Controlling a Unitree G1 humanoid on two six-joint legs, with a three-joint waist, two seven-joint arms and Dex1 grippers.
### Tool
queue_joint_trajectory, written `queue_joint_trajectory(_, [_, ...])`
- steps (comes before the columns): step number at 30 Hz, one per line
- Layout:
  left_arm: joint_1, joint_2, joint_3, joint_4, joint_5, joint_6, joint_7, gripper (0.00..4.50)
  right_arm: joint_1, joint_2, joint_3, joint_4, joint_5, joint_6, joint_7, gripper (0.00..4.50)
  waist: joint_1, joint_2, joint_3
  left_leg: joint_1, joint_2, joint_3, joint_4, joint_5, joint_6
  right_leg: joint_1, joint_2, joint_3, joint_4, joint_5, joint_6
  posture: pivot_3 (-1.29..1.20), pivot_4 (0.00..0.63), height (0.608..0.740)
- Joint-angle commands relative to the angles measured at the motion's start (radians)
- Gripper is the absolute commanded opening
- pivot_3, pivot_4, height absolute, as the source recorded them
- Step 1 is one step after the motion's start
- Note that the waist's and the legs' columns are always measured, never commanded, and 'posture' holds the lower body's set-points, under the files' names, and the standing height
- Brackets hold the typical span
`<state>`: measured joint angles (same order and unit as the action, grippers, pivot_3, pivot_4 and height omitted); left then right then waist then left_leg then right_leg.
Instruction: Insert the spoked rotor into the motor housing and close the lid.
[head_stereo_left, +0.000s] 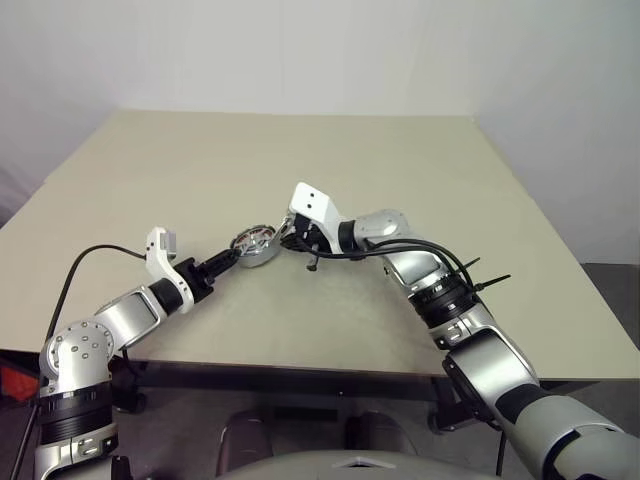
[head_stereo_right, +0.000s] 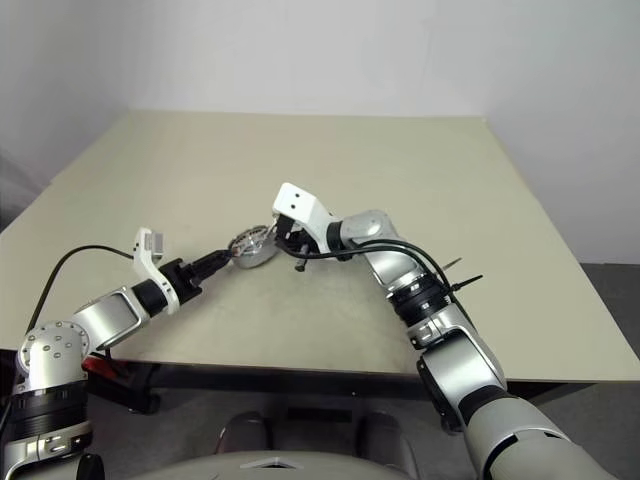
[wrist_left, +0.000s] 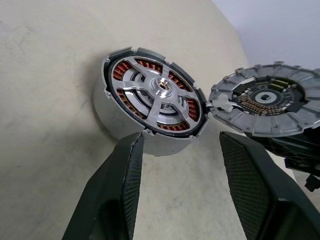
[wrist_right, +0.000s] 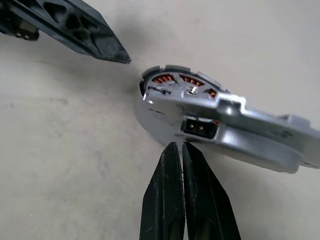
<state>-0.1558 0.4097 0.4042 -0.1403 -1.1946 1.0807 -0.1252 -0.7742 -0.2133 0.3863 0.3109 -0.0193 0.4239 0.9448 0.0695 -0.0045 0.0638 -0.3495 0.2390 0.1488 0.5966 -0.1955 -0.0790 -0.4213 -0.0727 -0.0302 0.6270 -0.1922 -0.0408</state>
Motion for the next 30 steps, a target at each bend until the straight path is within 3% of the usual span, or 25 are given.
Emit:
queue_joint_trajectory(1, [-0.017, 0.009, 0.013, -0.034, -0.02, -0.004, -0.001, 2.56, -0.025, -0.009, -0.013, -0.023, 0.001, -0.023, -0.005, 0.08, 0.0, 0.0, 0.0, 0.0, 0.0, 0.0, 0.0, 0.0, 0.0, 0.0, 0.0, 0.0, 0.0, 0.0, 0.0, 0.0, 0.0, 0.74])
queue_joint_trajectory(16, [-0.023, 0.013, 0.008, -0.026, -0.019, -0.001, -0.014, 2.56, 0.008, -0.103, -0.01, 0.032, -0.055, -0.098, -0.02, 0.08, -0.001, 0.0, 0.0, 0.0, 0.0, 0.0, 0.0, 0.0, 0.0, 0.0, 0.0, 0.0, -0.001, 0.0, 0.0, 0.0, 0.0, 0.74])
queue_joint_trajectory(30, [-0.011, -0.003, -0.009, -0.037, -0.018, 0.003, -0.008, 2.56, 0.005, -0.04, -0.007, -0.011, -0.039, -0.085, -0.026, 0.08, -0.002, 0.0, 0.0, 0.0, 0.0, 0.0, 0.0, 0.0, 0.0, 0.0, 0.0, 0.0, 0.0, 0.0, 0.0, 0.0, 0.0, 0.74])
